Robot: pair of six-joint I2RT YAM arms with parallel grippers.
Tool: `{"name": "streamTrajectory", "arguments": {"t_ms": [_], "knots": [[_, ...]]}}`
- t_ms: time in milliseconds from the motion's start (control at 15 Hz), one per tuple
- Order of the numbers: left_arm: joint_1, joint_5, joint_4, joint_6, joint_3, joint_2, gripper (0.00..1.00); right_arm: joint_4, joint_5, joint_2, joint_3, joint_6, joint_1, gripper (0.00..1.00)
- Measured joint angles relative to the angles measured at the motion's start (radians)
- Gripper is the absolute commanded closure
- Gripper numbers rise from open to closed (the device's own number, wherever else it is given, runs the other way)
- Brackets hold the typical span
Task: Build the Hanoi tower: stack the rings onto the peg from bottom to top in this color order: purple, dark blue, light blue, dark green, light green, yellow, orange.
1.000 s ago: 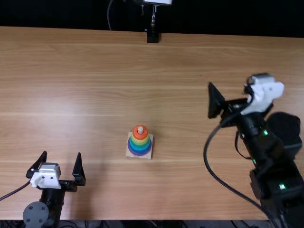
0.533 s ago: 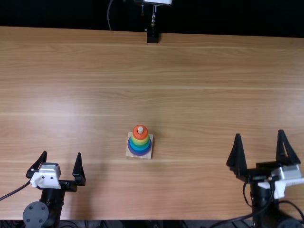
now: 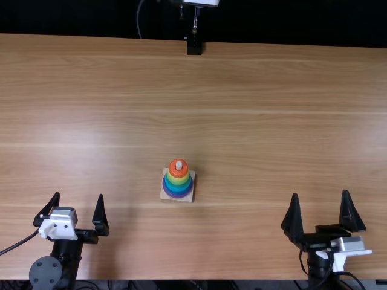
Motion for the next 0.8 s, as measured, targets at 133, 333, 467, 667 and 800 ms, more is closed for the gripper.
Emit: {"name": "streamTrajectory", "arguments": {"t_ms": [133, 333, 467, 667, 800], "knots": [[0.0, 0.0, 0.0, 0.0, 0.0, 0.0, 0.0, 0.001, 0.001, -0.004, -0.016, 0.0, -0.001, 0.0], [0.0, 0.0, 0.0, 0.0, 0.0, 0.0, 0.0, -0.002, 0.006, -0.004, -0.039, 0.0, -0.001, 0.0], [0.0, 0.0, 0.0, 0.0, 0.0, 0.0, 0.0, -0.001, 0.028, -0.004, -0.04, 0.002, -0.001, 0.0], [0.0, 0.0, 0.0, 0.0, 0.0, 0.0, 0.0, -0.068, 0.035, -0.004, -0.04, 0.003, -0.001, 0.0], [0.0, 0.0, 0.0, 0.0, 0.0, 0.0, 0.0, -0.249, 0.035, -0.004, -0.04, 0.003, -0.001, 0.0]]}}
